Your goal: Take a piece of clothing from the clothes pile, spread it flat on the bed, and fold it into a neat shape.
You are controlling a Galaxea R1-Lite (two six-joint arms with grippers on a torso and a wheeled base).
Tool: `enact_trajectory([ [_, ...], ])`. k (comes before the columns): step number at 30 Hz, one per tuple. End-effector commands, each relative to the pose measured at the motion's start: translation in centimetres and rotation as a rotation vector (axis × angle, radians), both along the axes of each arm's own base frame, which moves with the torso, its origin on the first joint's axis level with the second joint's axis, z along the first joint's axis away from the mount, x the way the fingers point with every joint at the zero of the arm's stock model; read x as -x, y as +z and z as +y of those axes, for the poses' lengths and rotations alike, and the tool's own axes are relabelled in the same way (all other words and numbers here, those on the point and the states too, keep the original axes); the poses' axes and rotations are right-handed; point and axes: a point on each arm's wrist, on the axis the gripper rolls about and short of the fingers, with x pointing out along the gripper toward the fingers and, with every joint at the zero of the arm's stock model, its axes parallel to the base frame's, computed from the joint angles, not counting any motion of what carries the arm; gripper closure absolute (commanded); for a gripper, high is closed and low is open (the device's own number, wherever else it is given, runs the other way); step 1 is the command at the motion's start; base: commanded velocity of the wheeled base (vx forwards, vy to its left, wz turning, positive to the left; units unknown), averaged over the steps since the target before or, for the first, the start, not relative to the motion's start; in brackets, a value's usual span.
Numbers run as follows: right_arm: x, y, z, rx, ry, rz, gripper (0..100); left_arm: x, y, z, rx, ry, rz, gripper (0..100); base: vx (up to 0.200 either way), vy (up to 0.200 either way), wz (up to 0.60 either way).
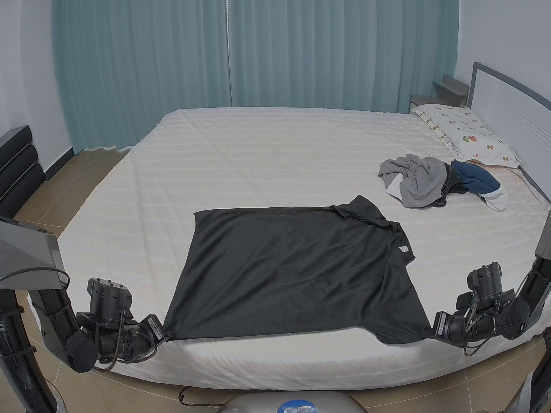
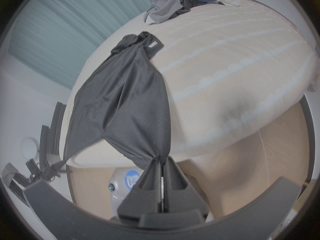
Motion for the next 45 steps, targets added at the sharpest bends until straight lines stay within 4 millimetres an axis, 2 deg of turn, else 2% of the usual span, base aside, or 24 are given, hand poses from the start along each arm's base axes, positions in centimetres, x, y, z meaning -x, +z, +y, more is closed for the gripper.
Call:
enact_trajectory([
  [1,2.1,-0.4,-0.1,0.014,0.028,0.052,100,0.6,-0.1,0.1,-0.018,-0.019,0.018,100,0.0,0.0,0.0],
  [13,4.6,-1.1,0.0,0.051,0.077,0.133,100,2.3,-0.5,-1.1,-0.037,-0.104,0.061,100,0.0,0.0,0.0],
  [22,4.7,-1.4,0.1,0.049,0.089,0.152,100,2.2,-0.5,-1.1,-0.039,-0.106,0.055,100,0.0,0.0,0.0],
  [23,4.7,-1.4,0.1,0.05,0.091,0.152,0,2.2,-0.5,-1.1,-0.039,-0.106,0.055,100,0.0,0.0,0.0],
  [24,4.6,-1.4,0.2,0.047,0.093,0.148,0,2.2,-0.5,-1.1,-0.039,-0.106,0.053,0,0.0,0.0,0.0],
  [27,4.1,-0.9,0.2,0.04,0.084,0.107,0,2.2,-0.4,-1.1,-0.04,-0.105,0.05,0,0.0,0.0,0.0],
  [31,2.3,2.0,0.3,0.017,0.068,-0.081,0,1.9,0.5,-1.0,-0.025,-0.089,0.0,0,0.0,0.0,0.0],
  [34,0.7,3.4,0.3,0.004,0.048,-0.152,0,1.4,1.3,-0.7,0.006,-0.049,-0.034,0,0.0,0.0,0.0],
  [41,-2.2,4.7,1.2,-0.119,-0.059,-0.199,0,1.0,2.2,-0.8,0.049,-0.027,-0.069,0,0.0,0.0,0.0],
  [45,-2.6,4.7,2.7,-0.183,-0.03,-0.184,0,0.7,2.2,-0.8,0.059,-0.012,-0.073,0,0.0,0.0,0.0],
])
